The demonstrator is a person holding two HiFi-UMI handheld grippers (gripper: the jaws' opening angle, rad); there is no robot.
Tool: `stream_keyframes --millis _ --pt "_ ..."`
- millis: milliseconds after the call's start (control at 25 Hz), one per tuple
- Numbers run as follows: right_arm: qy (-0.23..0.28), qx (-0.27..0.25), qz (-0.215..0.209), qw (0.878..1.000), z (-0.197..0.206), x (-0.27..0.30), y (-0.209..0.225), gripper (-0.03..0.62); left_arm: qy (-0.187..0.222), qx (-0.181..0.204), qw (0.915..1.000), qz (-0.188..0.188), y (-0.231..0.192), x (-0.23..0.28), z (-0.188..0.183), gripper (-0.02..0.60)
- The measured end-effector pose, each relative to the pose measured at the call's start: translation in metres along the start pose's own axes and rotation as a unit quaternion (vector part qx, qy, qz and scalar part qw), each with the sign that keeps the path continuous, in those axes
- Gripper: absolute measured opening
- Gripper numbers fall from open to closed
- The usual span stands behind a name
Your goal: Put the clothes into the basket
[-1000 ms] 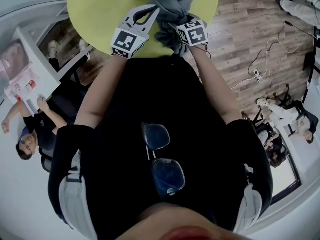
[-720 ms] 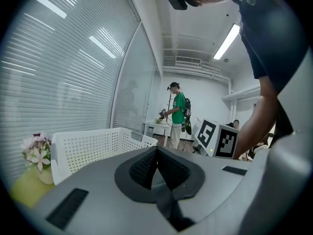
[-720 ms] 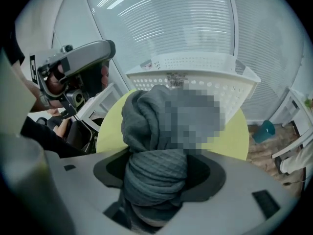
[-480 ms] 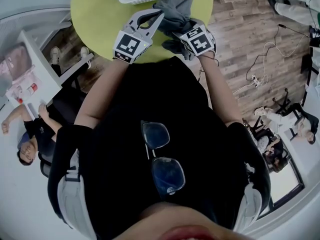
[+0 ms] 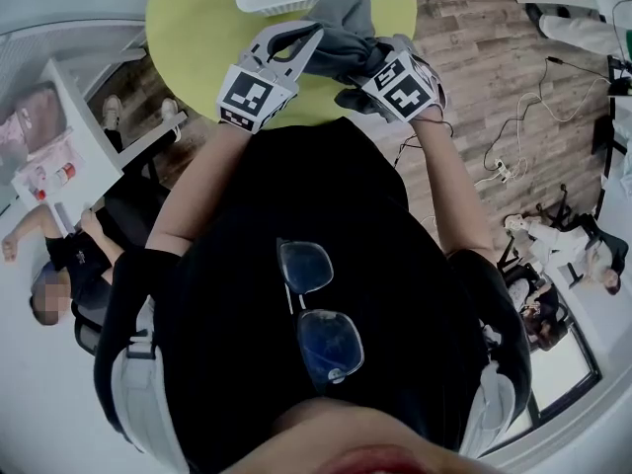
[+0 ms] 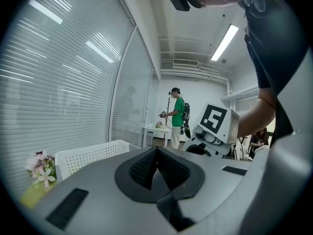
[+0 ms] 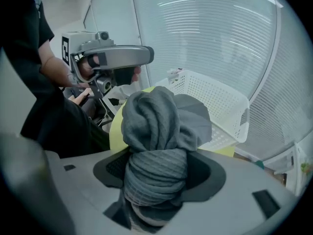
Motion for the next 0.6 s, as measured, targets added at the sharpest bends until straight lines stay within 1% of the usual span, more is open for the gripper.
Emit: stream_keyframes --millis 120,280,480,600 --pt "-0.001 -0.046 0.002 0.999 -0.01 -0.019 0.004 0.318 0.004 0.004 1.0 -0.004 0.002 -0.003 -0.015 0.011" --pt "0.005 -0.104 0.015 0.994 -0.025 -0.043 0.014 0.318 0.011 0.021 0.9997 -0.011 0.005 -0.004 -0.035 0.011" --pt "0.014 -0.16 0.023 0.987 -0.055 -0.067 0.031 0.318 0.02 0.041 0.9986 -0.025 -0.001 -0.009 -0.057 0.011" --pt "0.016 -0.2 0.032 0.979 -0.074 -0.079 0.041 0.318 0.028 0.041 0.9981 -0.036 -0.006 -0.013 -0.071 0.011"
Point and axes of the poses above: the fingertips, and each gripper's own axes: x forward along the fingers, y to its right, z out of its underside, the point moved 6 cm from there along -x, backward along the fingers, and after that the axes turned 7 degrees about z, right-handed, at the moved point
